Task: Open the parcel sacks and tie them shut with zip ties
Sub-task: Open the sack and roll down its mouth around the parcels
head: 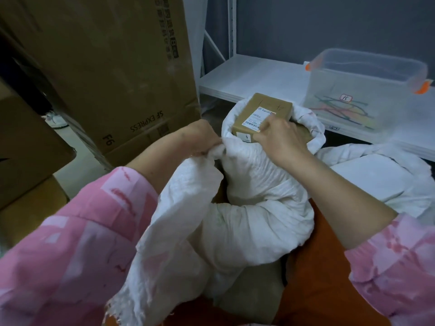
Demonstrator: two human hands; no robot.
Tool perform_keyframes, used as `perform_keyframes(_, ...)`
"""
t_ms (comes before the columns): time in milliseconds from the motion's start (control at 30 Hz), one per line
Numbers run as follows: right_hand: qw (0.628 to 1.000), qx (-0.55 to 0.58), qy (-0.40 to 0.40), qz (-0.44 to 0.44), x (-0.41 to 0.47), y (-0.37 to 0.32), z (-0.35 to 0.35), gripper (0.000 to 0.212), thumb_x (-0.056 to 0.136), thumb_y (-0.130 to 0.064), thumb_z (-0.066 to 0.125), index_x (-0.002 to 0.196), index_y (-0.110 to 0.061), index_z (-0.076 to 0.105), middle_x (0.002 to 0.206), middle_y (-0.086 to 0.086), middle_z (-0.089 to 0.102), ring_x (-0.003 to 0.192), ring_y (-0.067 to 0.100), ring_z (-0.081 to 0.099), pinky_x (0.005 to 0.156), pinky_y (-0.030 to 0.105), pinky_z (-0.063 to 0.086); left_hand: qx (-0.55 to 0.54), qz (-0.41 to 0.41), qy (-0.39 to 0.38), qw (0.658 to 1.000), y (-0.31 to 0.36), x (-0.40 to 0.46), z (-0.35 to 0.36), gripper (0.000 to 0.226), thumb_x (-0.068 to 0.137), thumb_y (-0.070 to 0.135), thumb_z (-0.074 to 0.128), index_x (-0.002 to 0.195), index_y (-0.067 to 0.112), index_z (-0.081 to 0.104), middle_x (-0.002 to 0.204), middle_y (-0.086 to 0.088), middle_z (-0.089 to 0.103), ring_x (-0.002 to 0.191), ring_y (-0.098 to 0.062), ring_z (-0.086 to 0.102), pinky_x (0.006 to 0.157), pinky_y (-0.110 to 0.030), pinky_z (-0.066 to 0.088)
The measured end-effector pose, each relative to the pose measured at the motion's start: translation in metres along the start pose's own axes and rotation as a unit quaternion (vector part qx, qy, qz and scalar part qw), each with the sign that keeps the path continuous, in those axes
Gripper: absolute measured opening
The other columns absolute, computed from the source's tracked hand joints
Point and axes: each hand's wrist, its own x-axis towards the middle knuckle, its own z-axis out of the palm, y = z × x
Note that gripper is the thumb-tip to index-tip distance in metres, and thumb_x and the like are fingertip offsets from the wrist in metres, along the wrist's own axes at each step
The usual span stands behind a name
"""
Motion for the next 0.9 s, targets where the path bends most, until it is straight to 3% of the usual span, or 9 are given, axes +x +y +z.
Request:
perform_keyframes(100, 0.994, -0.053, 0.019, -0.096, -0.02, -0.018, 0.002, 0.029, 0.093, -0.028, 0.055, 0.119, -0.016, 0.059, 0.111, 0.009, 0.064, 0.104, 0.03, 0.057, 0.078, 0.036, 0.046, -0.001, -0.015, -0.012, 1.0, 0.001, 0.004, -0.007, 0.025, 0.09, 0.018, 0.054, 0.1, 0.0, 0.067, 0.066, -0.007, 0.053, 0.051, -0.017, 0.044, 0.046, -0.024, 0.037)
perform_keyframes(233, 0.982, -0.129, -0.042, -0.131, -0.026, -0.017, 0.027, 0.024, 0.094, -0.025, 0.055, 0.111, -0.01, 0.061, 0.105, 0.01, 0.062, 0.098, 0.028, 0.059, 0.069, 0.03, 0.039, -0.059, -0.013, -0.066, 0.996, 0.002, 0.006, -0.012, 0.022, 0.092, 0.017, 0.053, 0.102, 0.003, 0.065, 0.079, -0.009, 0.058, 0.06, -0.018, 0.052, 0.048, -0.022, 0.045)
perform_keyframes(367, 0.985, 0.066, -0.161, -0.012, -0.004, -0.012, 0.027, 0.016, 0.094, -0.02, 0.052, 0.089, -0.008, 0.062, 0.089, 0.005, 0.055, 0.081, 0.02, 0.051, 0.063, 0.029, 0.037, -0.106, -0.007, -0.064, 0.992, -0.007, 0.007, -0.008, 0.03, 0.094, 0.034, 0.052, 0.096, 0.007, 0.065, 0.075, -0.005, 0.055, 0.056, -0.013, 0.048, 0.047, -0.021, 0.039)
perform_keyframes(500, 0.945, 0.191, -0.234, 0.129, 0.016, -0.009, 0.025, 0.016, 0.087, -0.007, 0.05, 0.073, -0.012, 0.048, 0.062, 0.005, 0.042, 0.048, 0.015, 0.037, 0.047, 0.027, 0.028, 0.022, 0.024, 0.041, 0.999, -0.006, -0.001, 0.002, 0.053, 0.076, 0.06, 0.066, 0.088, 0.009, 0.065, 0.069, -0.014, 0.051, 0.059, -0.021, 0.054, 0.049, -0.023, 0.032)
perform_keyframes(567, 0.94, 0.208, -0.228, 0.148, 0.022, -0.01, 0.027, 0.022, 0.085, -0.005, 0.047, 0.066, -0.016, 0.043, 0.059, 0.005, 0.04, 0.046, 0.014, 0.035, 0.045, 0.027, 0.028, 0.072, 0.031, 0.081, 0.994, -0.009, -0.005, 0.006, 0.051, 0.074, 0.051, 0.073, 0.102, 0.01, 0.062, 0.073, -0.011, 0.051, 0.064, -0.02, 0.054, 0.047, -0.022, 0.031)
perform_keyframes(633, 0.941, 0.214, -0.212, 0.156, 0.026, -0.012, 0.028, 0.025, 0.085, -0.004, 0.043, 0.063, -0.016, 0.039, 0.059, 0.004, 0.038, 0.048, 0.015, 0.034, 0.043, 0.026, 0.027, 0.084, 0.034, 0.094, 0.991, -0.017, -0.008, 0.005, 0.048, 0.076, 0.034, 0.074, 0.114, 0.012, 0.055, 0.092, -0.004, 0.056, 0.077, -0.017, 0.054, 0.053, -0.022, 0.036)
perform_keyframes(700, 0.94, 0.228, -0.184, 0.173, 0.031, -0.01, 0.03, 0.023, 0.083, -0.006, 0.039, 0.063, -0.017, 0.037, 0.061, 0.002, 0.037, 0.049, 0.015, 0.032, 0.042, 0.024, 0.024, 0.083, 0.029, 0.075, 0.993, -0.026, -0.008, 0.002, 0.045, 0.078, 0.022, 0.074, 0.117, 0.009, 0.055, 0.102, -0.005, 0.057, 0.084, -0.017, 0.054, 0.057, -0.021, 0.039)
perform_keyframes(800, 0.934, 0.256, -0.137, 0.21, 0.036, -0.004, 0.031, 0.01, 0.081, -0.014, 0.039, 0.076, -0.018, 0.047, 0.071, 0.002, 0.046, 0.058, 0.016, 0.042, 0.046, 0.022, 0.026, 0.092, 0.017, 0.01, 0.996, -0.037, -0.009, -0.002, 0.038, 0.079, 0.017, 0.074, 0.113, 0.007, 0.062, 0.089, -0.003, 0.06, 0.074, -0.015, 0.055, 0.053, -0.019, 0.04)
perform_keyframes(900, 0.931, 0.261, -0.122, 0.223, 0.041, 0.002, 0.032, 0.009, 0.079, -0.016, 0.041, 0.081, -0.018, 0.05, 0.08, 0.004, 0.052, 0.073, 0.02, 0.049, 0.055, 0.024, 0.032, 0.044, 0.013, -0.085, 0.995, -0.052, -0.006, -0.01, 0.032, 0.082, 0.018, 0.071, 0.113, 0.014, 0.067, 0.099, -0.004, 0.068, 0.084, -0.016, 0.06, 0.07, -0.023, 0.049)
